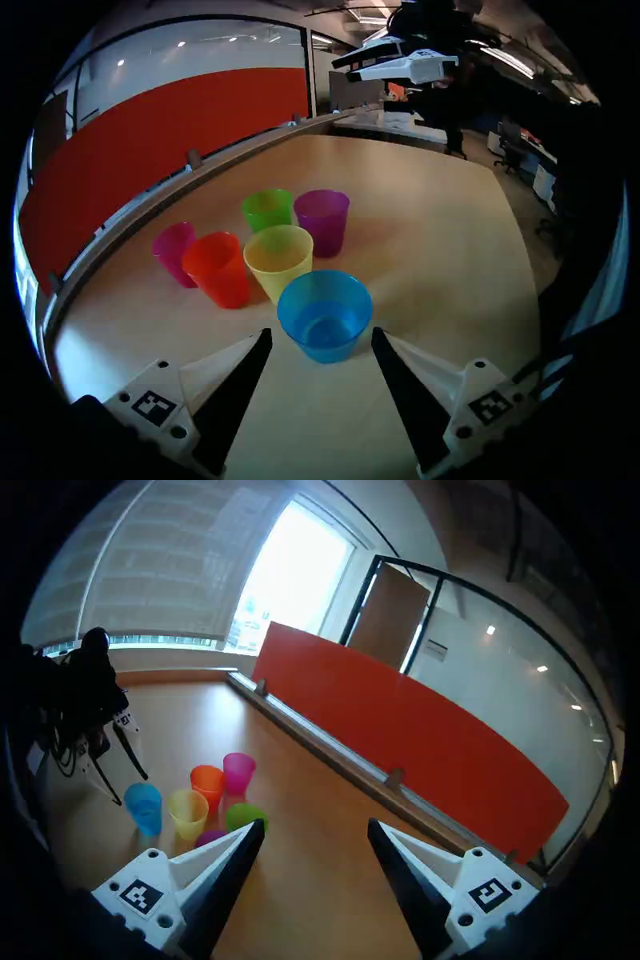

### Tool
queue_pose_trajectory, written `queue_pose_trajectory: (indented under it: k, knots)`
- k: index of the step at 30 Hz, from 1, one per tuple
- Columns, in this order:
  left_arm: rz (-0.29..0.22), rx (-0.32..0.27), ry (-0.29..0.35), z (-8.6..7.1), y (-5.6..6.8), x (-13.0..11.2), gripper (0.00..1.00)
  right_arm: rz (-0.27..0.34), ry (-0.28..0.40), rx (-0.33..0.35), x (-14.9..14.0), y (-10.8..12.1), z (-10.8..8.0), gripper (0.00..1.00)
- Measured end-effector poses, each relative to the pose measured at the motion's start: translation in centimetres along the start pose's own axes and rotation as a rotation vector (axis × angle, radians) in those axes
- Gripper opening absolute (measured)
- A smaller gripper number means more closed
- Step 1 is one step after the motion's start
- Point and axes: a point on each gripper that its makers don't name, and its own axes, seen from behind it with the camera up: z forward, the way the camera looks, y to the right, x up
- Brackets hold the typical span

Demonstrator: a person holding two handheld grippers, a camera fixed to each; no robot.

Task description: Pour water

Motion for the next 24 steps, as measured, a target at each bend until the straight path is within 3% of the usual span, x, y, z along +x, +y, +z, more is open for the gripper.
queue_pose_trajectory:
  k: [24]
  knots:
    - [-0.014, -0.022, 0.006, 2.8, 0.5, 0.7, 0.92, 0.003, -0.012, 0.001, -0.9, 0.2, 0.3, 1.0]
